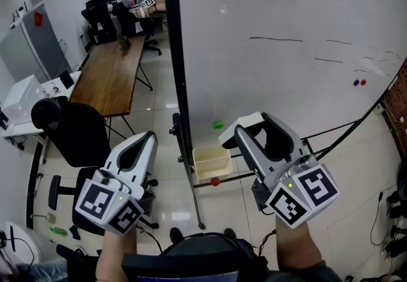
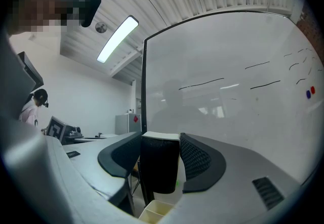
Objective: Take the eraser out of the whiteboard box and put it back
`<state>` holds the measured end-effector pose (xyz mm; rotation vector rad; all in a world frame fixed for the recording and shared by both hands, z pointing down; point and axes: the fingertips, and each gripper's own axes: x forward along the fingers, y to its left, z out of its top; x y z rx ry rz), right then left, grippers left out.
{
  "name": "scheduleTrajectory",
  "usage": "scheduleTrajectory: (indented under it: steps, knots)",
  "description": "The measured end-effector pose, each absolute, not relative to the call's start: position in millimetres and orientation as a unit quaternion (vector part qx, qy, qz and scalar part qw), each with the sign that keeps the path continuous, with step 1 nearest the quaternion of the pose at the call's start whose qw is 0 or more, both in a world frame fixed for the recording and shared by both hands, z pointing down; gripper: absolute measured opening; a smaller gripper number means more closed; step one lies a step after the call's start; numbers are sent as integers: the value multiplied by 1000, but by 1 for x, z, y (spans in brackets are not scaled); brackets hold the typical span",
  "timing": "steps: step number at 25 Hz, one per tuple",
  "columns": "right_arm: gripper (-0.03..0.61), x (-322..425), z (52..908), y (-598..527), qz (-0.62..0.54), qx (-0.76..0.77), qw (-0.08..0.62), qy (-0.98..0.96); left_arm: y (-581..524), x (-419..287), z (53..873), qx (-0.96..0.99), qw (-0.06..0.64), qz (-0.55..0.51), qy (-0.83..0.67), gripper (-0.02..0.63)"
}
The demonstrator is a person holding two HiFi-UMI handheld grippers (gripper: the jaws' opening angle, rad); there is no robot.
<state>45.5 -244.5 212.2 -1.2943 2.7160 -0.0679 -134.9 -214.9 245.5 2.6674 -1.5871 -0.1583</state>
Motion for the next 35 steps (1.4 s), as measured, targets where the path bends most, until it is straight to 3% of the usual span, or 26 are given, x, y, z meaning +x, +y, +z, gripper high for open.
scheduleTrajectory:
  steps: [15,35]
  knots:
    - [261,37,237,-252,-33,-430,51,901,-225,-140,270,845,37,-55,-531,33]
    - [261,16,388,-268,-80,-441,-20,894,-236,-132,429,825,146,28,-546,34]
